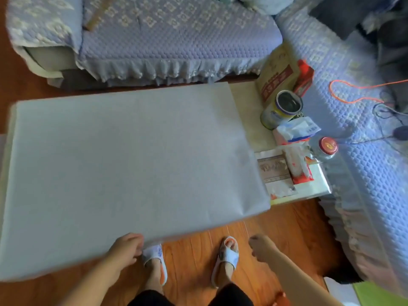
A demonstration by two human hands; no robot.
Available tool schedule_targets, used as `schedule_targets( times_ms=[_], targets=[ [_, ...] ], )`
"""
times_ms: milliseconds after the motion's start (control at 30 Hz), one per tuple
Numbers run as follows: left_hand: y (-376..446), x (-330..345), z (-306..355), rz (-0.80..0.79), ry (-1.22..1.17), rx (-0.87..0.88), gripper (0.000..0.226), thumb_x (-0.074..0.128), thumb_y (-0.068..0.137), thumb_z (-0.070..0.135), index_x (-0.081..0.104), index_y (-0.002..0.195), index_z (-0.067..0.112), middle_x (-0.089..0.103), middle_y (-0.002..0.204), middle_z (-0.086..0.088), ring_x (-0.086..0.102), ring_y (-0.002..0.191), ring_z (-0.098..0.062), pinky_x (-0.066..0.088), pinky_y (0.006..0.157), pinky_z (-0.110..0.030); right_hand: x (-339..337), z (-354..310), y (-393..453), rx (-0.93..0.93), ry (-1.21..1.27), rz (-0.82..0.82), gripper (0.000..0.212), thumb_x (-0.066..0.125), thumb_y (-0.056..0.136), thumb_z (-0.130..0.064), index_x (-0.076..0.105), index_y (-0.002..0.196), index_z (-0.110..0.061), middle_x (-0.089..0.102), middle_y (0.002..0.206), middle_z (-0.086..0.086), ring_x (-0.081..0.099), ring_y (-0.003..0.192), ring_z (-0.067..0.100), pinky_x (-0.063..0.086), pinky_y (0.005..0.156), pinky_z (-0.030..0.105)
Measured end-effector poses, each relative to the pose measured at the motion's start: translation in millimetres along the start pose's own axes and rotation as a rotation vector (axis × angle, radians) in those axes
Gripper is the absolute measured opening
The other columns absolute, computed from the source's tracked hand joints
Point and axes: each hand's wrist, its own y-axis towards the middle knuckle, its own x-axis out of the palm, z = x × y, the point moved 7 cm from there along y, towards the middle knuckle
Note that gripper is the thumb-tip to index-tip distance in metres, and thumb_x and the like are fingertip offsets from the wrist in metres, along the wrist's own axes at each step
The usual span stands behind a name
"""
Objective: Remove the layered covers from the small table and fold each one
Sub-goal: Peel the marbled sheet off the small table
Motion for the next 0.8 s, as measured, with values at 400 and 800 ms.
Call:
schedule_targets(
  times_ms=[400,800],
  targets=[
    [-53.8,153.1,-84.5,0.141,-0.104,-0.137,0.019,0.051,0.105,0.016,0.068,0.113,0.016,0.069,0.112,-0.007,0.066,0.106,-0.026,0.053,0.091,-0.040,-73.6,56.5,156.3,-0.015,0.665,0.007,0.080,0.062,0.092,0.000,0.024,0.156,-0.032,0.052,0.136,0.009,0.060,0.111,0.024,0.054,0.098,0.047],
    [-98.6,127.4,-167.2,0.184,-0.025,-0.311,0.019,0.049,0.107,0.026,0.068,0.105,0.024,0.064,0.118,-0.001,0.065,0.104,-0.021,0.052,0.089,-0.036,-58.4,43.6,177.3,0.078,0.907,-0.059,0.068,0.074,0.087,-0.014,0.042,0.147,-0.022,0.045,0.144,0.000,0.040,0.135,0.026,0.035,0.113,0.044]
  ],
)
